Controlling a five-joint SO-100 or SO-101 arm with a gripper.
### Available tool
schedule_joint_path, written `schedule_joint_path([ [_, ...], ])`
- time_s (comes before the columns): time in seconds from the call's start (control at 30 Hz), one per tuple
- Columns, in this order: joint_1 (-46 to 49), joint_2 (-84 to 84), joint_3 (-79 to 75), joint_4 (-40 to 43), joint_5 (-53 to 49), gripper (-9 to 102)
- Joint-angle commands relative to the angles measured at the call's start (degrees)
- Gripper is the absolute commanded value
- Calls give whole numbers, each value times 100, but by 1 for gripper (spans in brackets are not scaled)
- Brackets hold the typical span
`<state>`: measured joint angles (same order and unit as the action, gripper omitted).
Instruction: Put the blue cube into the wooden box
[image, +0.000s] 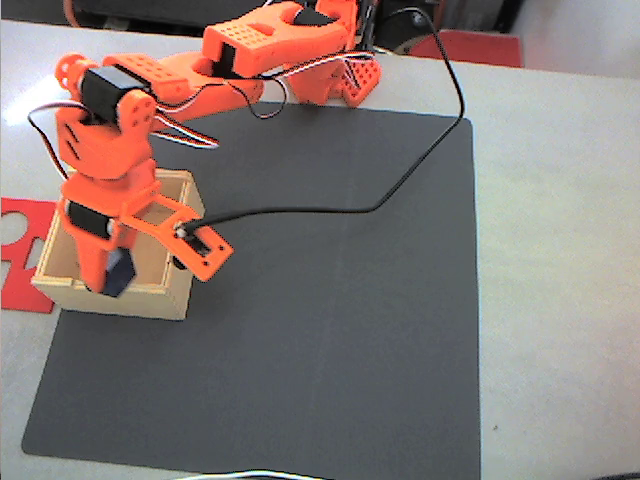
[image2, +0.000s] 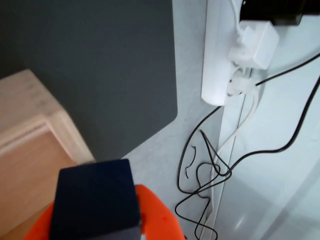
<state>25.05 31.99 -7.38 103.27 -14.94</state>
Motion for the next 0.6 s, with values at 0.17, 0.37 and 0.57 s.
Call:
schedule_joint_path([
  [0.17, -809, 562, 237, 35, 237, 0],
  [0.37, -1380, 624, 316, 35, 378, 0],
  [0.57, -1503, 826, 738, 35, 624, 10],
])
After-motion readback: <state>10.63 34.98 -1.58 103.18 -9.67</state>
